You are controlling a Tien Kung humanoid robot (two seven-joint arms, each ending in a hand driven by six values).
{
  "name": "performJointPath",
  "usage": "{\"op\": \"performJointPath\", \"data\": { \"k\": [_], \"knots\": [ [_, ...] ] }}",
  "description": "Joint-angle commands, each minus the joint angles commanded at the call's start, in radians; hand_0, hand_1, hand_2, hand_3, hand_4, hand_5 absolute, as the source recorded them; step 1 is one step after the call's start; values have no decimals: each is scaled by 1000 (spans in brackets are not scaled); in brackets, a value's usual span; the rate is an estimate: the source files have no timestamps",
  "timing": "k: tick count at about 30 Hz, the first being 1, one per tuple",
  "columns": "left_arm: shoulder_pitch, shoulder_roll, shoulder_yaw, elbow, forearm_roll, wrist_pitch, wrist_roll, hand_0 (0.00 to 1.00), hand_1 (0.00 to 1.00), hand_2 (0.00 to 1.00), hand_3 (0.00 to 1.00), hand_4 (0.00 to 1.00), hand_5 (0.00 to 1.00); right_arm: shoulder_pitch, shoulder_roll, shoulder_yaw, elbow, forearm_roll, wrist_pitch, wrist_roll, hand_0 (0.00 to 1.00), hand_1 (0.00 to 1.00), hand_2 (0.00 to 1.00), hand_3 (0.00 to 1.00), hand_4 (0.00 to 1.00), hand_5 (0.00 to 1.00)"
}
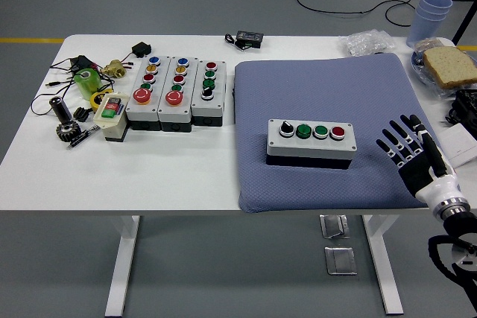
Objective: Pick up the button,place it on the desk,press the button,press the button
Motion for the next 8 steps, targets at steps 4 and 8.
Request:
{"op": "performJointPath", "data": {
  "k": [4,8],
  "knots": [
    [0,0,0,0,0,0,0,644,622,606,565,312,863,0,1,-3,-1,3,-5,1,670,618,678,645,739,354],
    [0,0,1,0,2,-1,0,644,622,606,565,312,863,-2,0,-12,-2,5,-9,3,670,618,678,645,739,354]
  ]
}}
